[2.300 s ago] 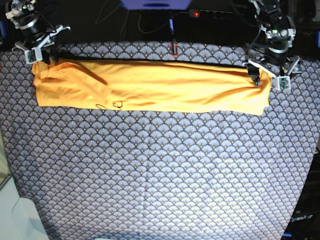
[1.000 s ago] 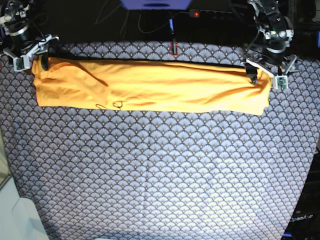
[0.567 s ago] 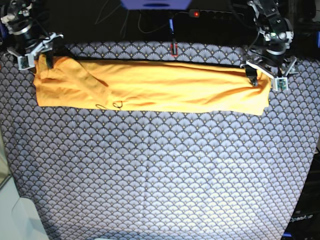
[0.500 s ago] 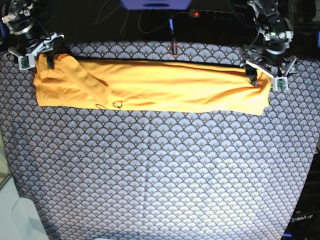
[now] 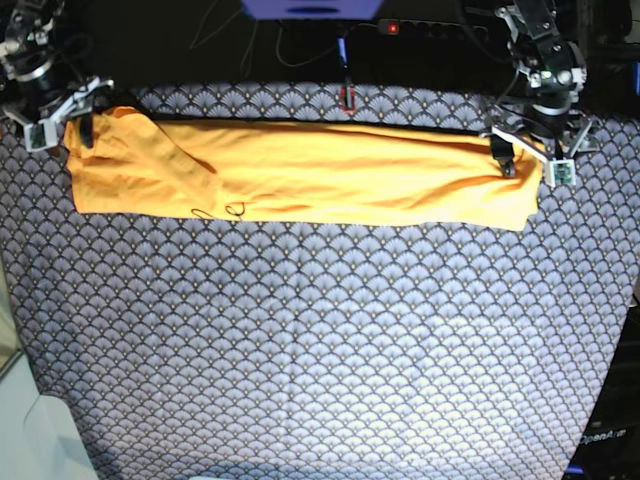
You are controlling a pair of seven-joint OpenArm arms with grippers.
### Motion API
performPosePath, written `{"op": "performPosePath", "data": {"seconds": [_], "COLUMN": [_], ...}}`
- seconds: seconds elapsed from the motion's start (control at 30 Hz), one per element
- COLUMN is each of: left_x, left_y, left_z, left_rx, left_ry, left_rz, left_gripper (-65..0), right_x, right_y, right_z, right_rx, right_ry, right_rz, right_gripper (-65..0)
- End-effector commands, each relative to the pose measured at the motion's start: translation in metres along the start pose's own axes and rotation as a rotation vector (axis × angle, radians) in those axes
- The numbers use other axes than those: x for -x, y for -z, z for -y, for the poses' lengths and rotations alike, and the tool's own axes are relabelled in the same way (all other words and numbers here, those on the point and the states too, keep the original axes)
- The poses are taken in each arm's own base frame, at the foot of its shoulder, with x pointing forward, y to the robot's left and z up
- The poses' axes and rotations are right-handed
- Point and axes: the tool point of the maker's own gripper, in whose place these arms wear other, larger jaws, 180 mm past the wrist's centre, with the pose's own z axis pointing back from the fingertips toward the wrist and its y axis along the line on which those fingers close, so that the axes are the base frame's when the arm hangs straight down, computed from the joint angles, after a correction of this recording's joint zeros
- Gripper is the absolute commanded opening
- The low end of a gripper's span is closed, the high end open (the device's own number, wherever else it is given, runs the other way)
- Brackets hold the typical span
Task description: Fold the T-shirt properly
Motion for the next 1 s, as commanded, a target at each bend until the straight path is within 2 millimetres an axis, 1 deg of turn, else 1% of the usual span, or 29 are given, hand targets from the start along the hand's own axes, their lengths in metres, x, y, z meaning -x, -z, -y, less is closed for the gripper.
{"op": "performPosePath", "data": {"seconds": [0.0, 0.1, 0.2, 0.27, 0.3, 0.37, 0.43, 0.63, 0.77, 0.83, 0.9, 0.97], "left_x": [-0.012, -0.012, -0.011, -0.011, -0.011, -0.011, -0.011, -0.011, -0.011, -0.011, -0.011, -0.011], "left_y": [-0.001, -0.001, -0.001, -0.001, -0.001, -0.002, -0.002, -0.002, -0.002, -0.002, -0.002, -0.002], "left_z": [-0.003, -0.003, -0.003, -0.003, -0.004, -0.005, -0.005, -0.006, -0.005, -0.005, -0.006, -0.005], "left_rx": [-0.008, -0.008, -0.010, -0.010, -0.012, -0.013, -0.014, -0.015, -0.014, -0.014, -0.015, -0.014], "left_ry": [0.002, 0.002, 0.002, 0.002, 0.003, 0.003, 0.004, 0.005, 0.004, 0.004, 0.005, 0.004], "left_rz": [0.042, 0.042, 0.041, 0.041, 0.041, 0.040, 0.038, 0.040, 0.038, 0.038, 0.038, 0.038], "left_gripper": [-11.8, -11.8, -11.8, -11.8, -11.8, -11.8, -11.8, -11.8, -11.8, -11.8, -11.8, -11.8], "right_x": [-0.011, -0.011, -0.024, -0.030, -0.033, -0.040, -0.042, -0.051, -0.058, -0.058, -0.056, -0.058], "right_y": [0.001, 0.011, 0.021, 0.025, 0.026, 0.027, 0.030, 0.034, 0.032, 0.033, 0.032, 0.037], "right_z": [0.010, 0.030, 0.046, 0.058, 0.060, 0.061, 0.059, 0.037, 0.030, 0.033, 0.043, 0.052], "right_rx": [0.010, 0.028, 0.049, 0.063, 0.063, 0.051, 0.014, -0.149, -0.238, -0.256, -0.254, -0.243], "right_ry": [-0.016, -0.043, -0.059, -0.076, -0.076, -0.061, -0.063, -0.008, 0.037, 0.064, 0.084, 0.109], "right_rz": [0.027, -0.024, -0.028, -0.039, -0.038, -0.026, -0.048, -0.097, -0.105, -0.107, -0.114, -0.113], "right_gripper": [-30.1, -30.0, -29.9, -29.8, -29.8, -29.8, -29.8, -29.8, -29.8, -29.8, -29.8, -29.8]}}
